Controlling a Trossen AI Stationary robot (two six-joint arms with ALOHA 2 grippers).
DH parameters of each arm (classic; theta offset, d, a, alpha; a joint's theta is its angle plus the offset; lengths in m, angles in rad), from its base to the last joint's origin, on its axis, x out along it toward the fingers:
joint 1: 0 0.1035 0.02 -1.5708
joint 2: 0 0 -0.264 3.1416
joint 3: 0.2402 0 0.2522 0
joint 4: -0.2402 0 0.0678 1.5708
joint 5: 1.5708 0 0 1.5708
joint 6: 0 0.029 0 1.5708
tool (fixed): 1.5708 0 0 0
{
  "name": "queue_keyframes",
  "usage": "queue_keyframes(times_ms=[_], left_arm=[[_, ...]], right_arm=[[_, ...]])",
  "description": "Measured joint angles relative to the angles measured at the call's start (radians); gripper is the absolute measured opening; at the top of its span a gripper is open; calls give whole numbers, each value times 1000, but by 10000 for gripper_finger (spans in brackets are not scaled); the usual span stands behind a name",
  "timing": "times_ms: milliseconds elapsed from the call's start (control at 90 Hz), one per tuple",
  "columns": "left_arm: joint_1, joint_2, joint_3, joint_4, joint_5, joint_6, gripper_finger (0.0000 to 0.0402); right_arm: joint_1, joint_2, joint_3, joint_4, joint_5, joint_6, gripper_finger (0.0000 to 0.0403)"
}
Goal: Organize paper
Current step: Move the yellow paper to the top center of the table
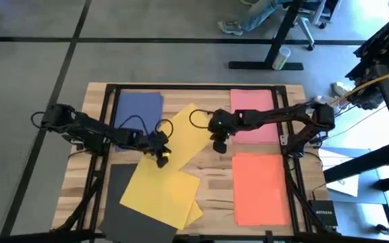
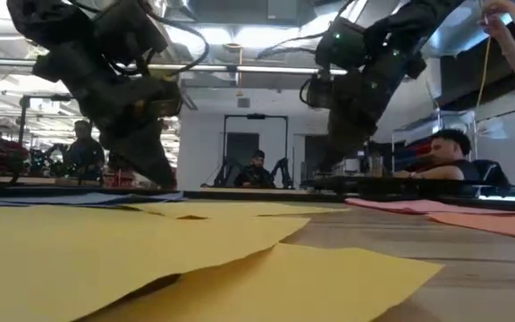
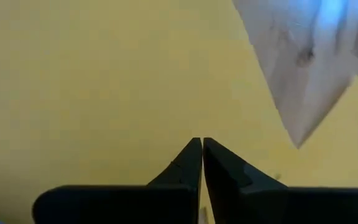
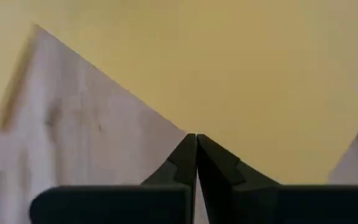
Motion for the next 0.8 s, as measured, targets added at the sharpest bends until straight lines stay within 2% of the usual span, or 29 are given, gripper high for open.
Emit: queue_keyframes(times_ms=[178, 478, 800], left_arm=[[3, 19, 0, 2, 0, 13, 0], [0, 138, 4, 66, 0, -34, 0], [-12, 158, 1, 152, 34, -43, 0]], right_arm=[[-5, 54, 0, 5, 31, 2, 0], [-17, 99, 1, 6, 24, 3, 0], [-111, 115, 1, 2, 27, 14, 0]])
